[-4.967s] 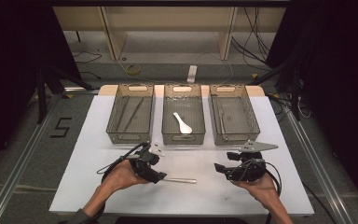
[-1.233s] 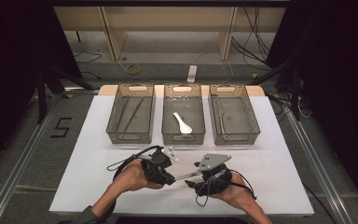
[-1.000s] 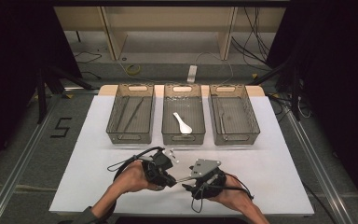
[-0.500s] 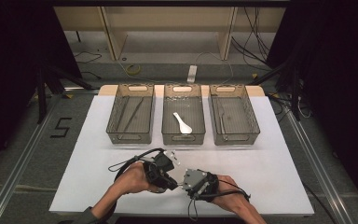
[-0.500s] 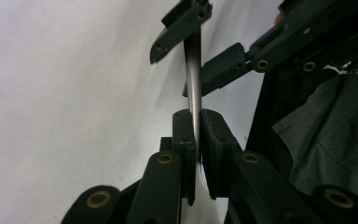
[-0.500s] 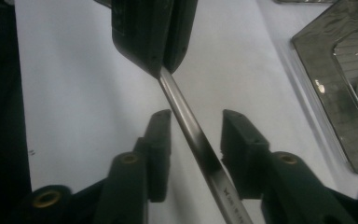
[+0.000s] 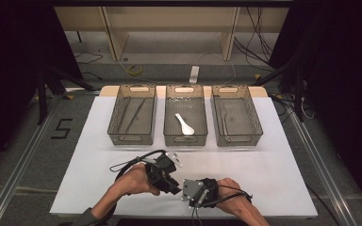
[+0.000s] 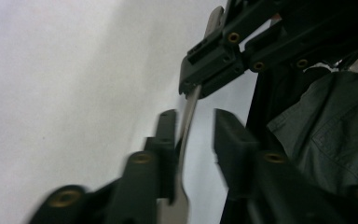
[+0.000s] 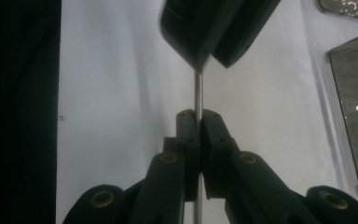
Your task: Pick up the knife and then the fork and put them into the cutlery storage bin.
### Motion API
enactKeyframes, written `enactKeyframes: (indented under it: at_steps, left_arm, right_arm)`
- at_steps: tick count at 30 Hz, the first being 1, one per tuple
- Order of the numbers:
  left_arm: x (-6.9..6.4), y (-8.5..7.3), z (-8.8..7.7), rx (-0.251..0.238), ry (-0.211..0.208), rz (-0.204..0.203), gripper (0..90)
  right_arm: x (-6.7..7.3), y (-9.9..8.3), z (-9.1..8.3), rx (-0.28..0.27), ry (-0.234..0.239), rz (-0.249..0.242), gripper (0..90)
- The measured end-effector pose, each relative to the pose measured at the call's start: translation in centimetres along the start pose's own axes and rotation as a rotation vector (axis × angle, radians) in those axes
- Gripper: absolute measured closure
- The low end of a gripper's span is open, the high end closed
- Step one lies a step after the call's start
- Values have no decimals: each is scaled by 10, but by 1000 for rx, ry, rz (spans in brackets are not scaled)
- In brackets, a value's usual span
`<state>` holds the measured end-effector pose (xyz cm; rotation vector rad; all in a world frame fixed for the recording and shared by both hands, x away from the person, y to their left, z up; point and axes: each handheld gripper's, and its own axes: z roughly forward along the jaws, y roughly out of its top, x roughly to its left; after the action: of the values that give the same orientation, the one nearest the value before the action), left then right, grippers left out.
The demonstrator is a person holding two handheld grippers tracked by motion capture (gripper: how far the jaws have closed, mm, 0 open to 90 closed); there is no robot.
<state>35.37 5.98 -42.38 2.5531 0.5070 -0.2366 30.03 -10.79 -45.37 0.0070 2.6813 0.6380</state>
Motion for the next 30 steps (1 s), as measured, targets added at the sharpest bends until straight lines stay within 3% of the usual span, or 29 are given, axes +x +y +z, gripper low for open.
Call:
enactKeyframes:
  at_steps: [3,6,12,21,27,30]
  left_arm:
    - [1,0,-3,-41,18,-6,563]
    - [1,1,-9,-85,29,-9,494]
    - [5,0,-15,-143,97,-47,326]
    - [13,-6,-29,-272,150,-57,233]
    - [15,-15,-37,-378,193,-70,216]
    - [16,-21,-41,-455,210,-84,215]
  right_arm:
    - [-3,-3,-2,0,-5,49,878]
    - [-6,-7,-3,-3,-10,50,878]
    - [-8,-12,-5,8,-10,68,878]
    - [-17,-23,-5,28,-30,113,878]
    - [-30,-36,-9,39,-78,198,878]
    - [-36,-43,-12,46,-98,257,878]
